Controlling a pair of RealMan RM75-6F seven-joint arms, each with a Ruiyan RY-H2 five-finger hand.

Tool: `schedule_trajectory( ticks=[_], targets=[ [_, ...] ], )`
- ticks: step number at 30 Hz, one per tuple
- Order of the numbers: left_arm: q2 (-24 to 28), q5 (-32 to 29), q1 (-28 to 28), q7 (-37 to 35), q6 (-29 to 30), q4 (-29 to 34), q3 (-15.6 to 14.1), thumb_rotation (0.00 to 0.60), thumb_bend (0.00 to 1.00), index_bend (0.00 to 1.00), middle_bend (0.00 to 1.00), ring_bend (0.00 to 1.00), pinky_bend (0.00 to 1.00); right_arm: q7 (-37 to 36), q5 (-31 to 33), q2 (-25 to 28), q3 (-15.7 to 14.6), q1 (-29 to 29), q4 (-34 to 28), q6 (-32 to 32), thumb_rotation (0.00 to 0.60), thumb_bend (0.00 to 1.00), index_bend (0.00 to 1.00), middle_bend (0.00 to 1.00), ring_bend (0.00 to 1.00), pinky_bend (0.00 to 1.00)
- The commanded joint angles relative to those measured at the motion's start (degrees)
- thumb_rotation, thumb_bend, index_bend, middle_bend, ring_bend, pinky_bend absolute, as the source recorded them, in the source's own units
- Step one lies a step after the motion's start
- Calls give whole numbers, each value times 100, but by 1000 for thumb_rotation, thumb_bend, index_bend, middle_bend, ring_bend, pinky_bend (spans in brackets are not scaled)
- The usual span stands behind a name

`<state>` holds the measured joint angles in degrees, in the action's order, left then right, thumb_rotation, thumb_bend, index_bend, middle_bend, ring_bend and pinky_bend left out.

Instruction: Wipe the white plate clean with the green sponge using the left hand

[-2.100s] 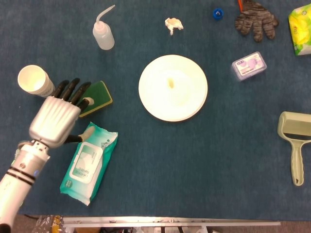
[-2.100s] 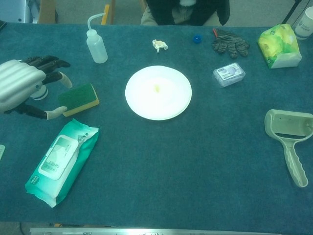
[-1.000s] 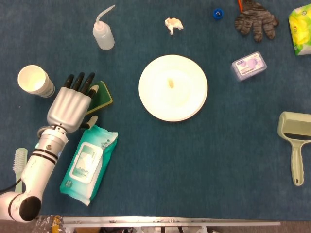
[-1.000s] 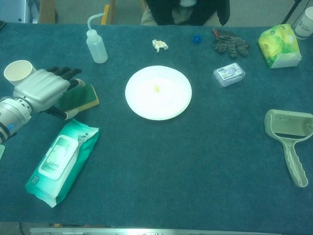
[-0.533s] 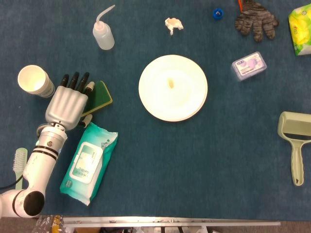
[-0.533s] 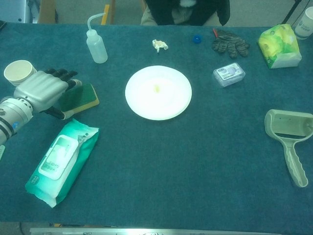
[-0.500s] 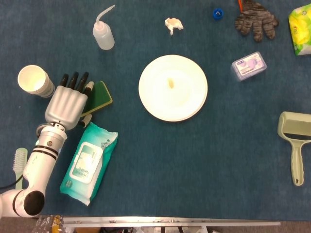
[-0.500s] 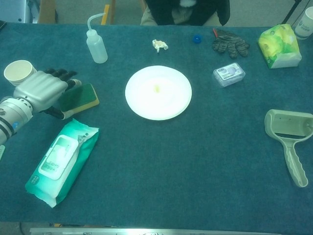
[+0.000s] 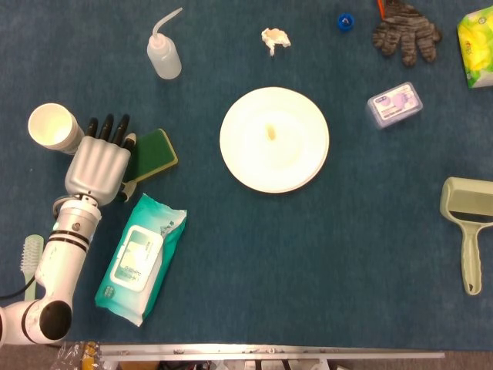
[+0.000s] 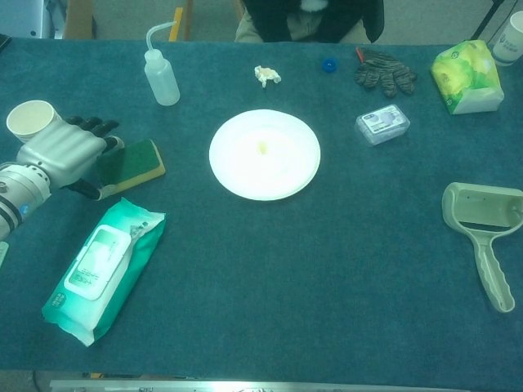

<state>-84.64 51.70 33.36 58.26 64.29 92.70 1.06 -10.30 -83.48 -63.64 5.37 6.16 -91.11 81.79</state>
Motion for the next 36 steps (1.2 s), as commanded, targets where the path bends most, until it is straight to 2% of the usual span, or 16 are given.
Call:
schedule_trajectory(
  ticks=[1, 12, 18, 20, 24, 30, 36],
  targets=[
    [-24, -32, 15, 13, 35, -22, -28, 348, 295, 169, 0, 0, 18, -7, -3, 4, -3, -3, 2, 2, 600, 388, 428, 394, 244, 450],
    [-146, -125, 93, -26, 82, -111, -76, 347, 295, 180, 0, 0, 18, -43, -11, 25, -7, -18, 8, 23, 600, 388, 428, 394, 244, 450],
    [-288, -34, 129, -126, 150, -263, -61, 353, 295, 262, 0, 0, 18, -71, -5, 35, -6, -30, 24, 38, 600, 388, 428, 394, 244, 450],
    [-329, 49, 125, -221, 188, -317, -49, 386, 295, 308, 0, 0, 18, -85, -4, 40, -2, -37, 26, 50, 600, 388, 428, 394, 244, 450],
    [-361, 143, 126, -275, 194, -396, -88, 508, 295, 359, 0, 0, 18, -96, -7, 44, -1, -42, 37, 60, 600, 388, 428, 394, 244, 450],
    [-287, 365, 140, -358, 266, -280, -103, 531, 295, 368, 0, 0, 18, -95, -26, 43, -2, -32, 41, 52, 600, 388, 428, 394, 244, 450],
    [-18, 544, 252, -208, 346, 143, -39, 533, 295, 379, 16, 0, 18, -75, -47, 18, -4, 0, 25, 18, 600, 388, 428, 394, 244, 450]
  ],
)
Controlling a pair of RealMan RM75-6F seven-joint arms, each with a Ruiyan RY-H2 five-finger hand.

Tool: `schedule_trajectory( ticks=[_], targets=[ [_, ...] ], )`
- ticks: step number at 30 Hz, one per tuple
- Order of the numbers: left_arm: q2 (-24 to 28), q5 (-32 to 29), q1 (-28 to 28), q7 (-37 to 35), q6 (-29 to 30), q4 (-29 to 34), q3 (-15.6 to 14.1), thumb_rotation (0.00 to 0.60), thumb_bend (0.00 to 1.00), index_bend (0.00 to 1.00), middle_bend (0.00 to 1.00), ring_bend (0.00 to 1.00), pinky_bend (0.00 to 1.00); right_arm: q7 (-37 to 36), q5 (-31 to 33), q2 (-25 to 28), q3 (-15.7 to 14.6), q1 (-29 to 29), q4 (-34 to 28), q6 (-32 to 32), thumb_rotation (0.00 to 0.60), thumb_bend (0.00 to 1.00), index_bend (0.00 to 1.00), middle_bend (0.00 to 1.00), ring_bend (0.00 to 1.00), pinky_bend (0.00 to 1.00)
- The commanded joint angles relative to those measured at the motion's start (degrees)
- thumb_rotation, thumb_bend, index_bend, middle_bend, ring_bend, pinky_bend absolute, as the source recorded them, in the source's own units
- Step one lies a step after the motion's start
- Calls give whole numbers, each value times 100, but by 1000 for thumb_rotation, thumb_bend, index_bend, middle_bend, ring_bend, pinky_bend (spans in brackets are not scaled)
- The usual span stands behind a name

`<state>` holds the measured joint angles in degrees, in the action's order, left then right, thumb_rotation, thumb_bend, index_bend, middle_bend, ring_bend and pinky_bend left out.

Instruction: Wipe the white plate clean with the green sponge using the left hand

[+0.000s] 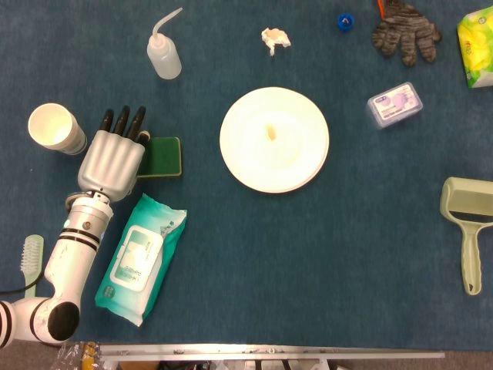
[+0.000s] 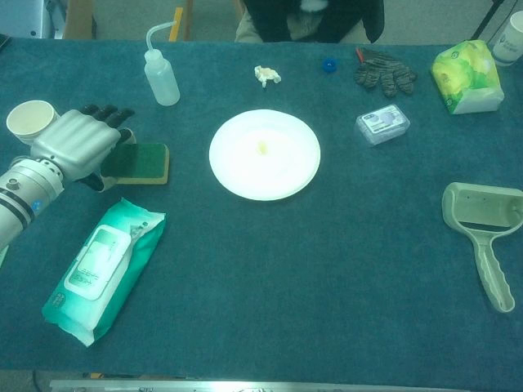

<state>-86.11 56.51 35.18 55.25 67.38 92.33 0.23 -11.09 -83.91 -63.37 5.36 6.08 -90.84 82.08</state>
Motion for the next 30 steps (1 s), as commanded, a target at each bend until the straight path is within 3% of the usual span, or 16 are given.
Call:
schedule_trajectory(
  ticks=[1, 14, 23, 30],
  targets=[
    [165, 73, 97, 131, 42, 239, 64, 534, 295, 382, 20, 0, 18, 8, -7, -14, -5, 13, -2, -19, 600, 388, 428, 394, 244, 450],
    [368, -183, 657, 664, -218, 818, 364, 532, 295, 390, 66, 0, 18, 9, -22, -68, -20, 57, 40, -78, 600, 387, 428, 394, 244, 450],
    [98, -320, 1115, 1070, -332, 827, 478, 527, 295, 403, 72, 0, 18, 0, 7, -78, -17, 71, 77, -110, 600, 388, 428, 394, 244, 450],
    [-281, -856, 1515, 1611, -317, 647, 584, 527, 296, 405, 76, 0, 18, -29, 24, -93, -13, 99, 118, -159, 600, 388, 428, 394, 244, 450]
  ],
)
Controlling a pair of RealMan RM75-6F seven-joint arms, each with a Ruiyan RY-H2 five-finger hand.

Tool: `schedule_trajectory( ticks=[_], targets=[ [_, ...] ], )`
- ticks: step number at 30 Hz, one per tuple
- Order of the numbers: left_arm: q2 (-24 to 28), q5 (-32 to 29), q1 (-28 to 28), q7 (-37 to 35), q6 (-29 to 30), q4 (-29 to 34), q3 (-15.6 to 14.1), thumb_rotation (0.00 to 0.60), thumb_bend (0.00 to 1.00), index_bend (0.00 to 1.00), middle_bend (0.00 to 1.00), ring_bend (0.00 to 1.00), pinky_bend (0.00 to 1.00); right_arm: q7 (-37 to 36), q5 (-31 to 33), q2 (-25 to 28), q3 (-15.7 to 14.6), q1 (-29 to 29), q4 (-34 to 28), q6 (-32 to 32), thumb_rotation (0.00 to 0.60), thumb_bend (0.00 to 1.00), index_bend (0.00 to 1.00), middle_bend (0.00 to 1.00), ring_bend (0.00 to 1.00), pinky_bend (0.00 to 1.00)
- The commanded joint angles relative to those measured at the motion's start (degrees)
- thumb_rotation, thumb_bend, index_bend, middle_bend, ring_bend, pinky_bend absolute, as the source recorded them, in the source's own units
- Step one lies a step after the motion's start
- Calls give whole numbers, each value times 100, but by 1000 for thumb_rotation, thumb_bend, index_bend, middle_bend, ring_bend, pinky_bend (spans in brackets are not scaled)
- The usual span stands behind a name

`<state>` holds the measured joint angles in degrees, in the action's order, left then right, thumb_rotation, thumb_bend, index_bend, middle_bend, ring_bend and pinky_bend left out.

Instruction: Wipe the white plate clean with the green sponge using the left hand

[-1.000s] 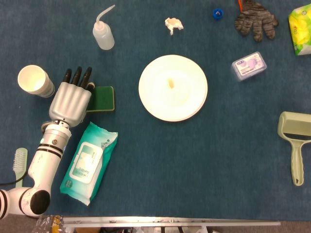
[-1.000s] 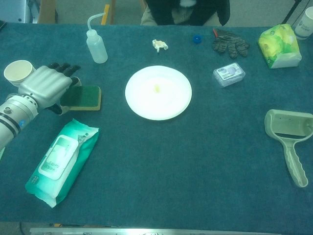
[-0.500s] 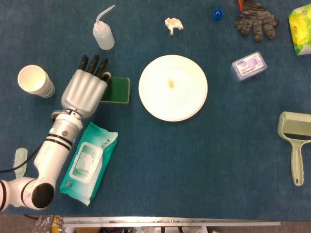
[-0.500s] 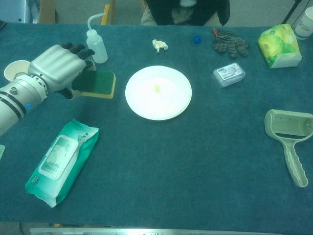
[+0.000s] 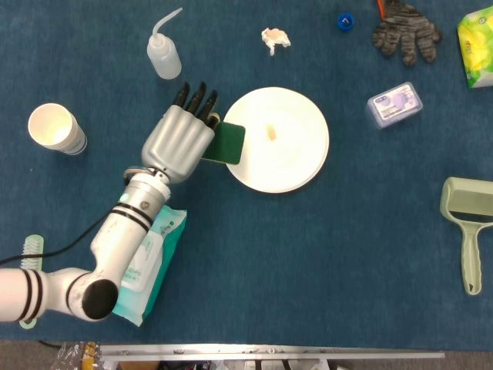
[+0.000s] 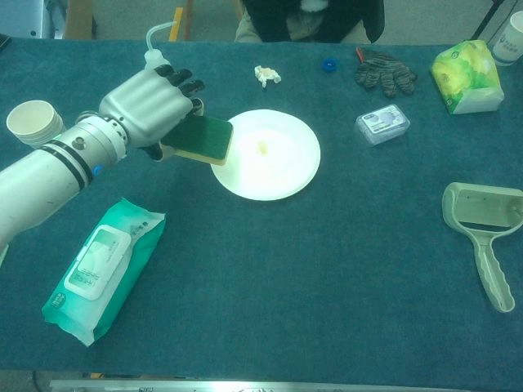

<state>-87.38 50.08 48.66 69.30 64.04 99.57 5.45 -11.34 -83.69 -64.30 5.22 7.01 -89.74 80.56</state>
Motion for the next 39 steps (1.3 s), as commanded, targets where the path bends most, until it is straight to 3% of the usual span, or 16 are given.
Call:
schedule_trajectory(
  ticks=[1, 12, 29, 39],
  targets=[
    [-197, -279, 223, 267, 24, -99, 85, 523, 296, 405, 76, 0, 18, -10, 0, -2, 3, 9, 16, -9, 600, 388, 428, 394, 244, 450],
    [-669, -1127, 901, 899, 103, -443, 310, 524, 295, 407, 77, 0, 18, -62, 36, -26, 20, 57, 87, -82, 600, 388, 428, 394, 244, 450],
    [-1357, -2113, 1748, 1684, 27, -1250, 147, 521, 296, 411, 73, 0, 18, -67, 166, -55, 49, 83, 156, -172, 600, 387, 428, 394, 244, 450],
    [-1504, -2436, 2132, 2019, 41, -1292, 74, 532, 295, 415, 73, 0, 18, -76, 210, -68, 59, 94, 187, -209, 600, 388, 428, 394, 244, 450]
  ],
)
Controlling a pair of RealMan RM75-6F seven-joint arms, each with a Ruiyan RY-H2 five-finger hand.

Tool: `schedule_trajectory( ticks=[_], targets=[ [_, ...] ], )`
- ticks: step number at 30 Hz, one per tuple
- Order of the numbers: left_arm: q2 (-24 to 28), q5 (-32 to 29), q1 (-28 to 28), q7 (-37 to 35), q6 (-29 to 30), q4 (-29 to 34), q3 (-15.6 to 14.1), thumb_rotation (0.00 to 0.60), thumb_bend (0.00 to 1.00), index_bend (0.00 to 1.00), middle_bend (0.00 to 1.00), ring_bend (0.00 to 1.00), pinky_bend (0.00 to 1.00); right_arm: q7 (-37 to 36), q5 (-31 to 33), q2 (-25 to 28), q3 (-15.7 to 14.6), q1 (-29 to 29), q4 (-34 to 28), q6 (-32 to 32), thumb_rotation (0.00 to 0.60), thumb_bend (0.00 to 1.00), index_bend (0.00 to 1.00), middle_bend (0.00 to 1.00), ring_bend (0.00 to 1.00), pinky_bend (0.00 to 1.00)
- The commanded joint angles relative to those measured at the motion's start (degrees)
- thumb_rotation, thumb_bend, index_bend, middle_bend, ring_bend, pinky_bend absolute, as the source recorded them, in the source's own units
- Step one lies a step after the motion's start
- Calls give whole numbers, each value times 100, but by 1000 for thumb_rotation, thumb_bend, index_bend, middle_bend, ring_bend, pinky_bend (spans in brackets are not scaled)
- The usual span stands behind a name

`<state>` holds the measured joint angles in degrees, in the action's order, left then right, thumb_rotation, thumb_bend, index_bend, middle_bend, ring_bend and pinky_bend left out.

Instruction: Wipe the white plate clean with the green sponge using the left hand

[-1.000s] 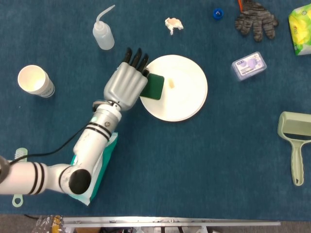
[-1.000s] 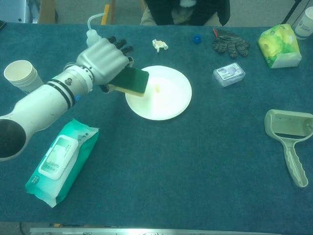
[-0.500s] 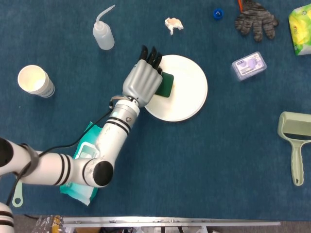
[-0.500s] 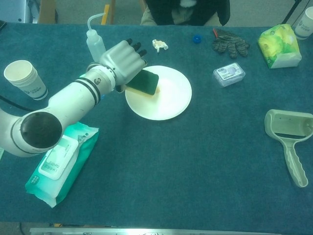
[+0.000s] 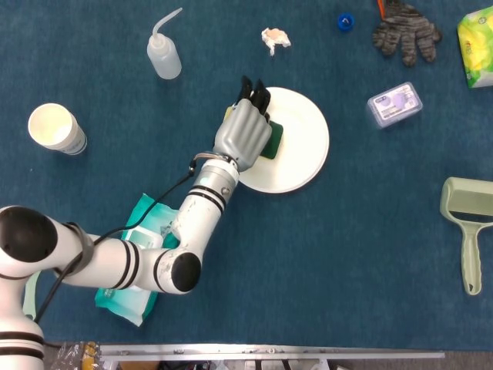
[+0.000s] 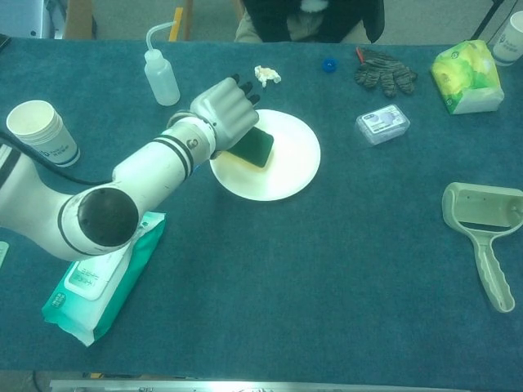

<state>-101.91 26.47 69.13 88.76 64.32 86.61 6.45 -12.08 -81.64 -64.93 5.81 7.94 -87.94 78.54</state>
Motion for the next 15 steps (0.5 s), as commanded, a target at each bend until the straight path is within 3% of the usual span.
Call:
schedule_trajectory(
  ticks=[1, 15],
  targets=[
    [-69, -95, 122, 105, 16, -3, -35, 533, 295, 415, 73, 0, 18, -7, 6, -6, -3, 1, 10, -10, 600, 388, 428, 394, 244, 450],
    [-268, -455, 532, 344, -33, -345, -107, 542, 295, 422, 73, 0, 18, -29, 40, 9, 11, -27, 29, 19, 600, 388, 428, 394, 244, 450]
  ],
)
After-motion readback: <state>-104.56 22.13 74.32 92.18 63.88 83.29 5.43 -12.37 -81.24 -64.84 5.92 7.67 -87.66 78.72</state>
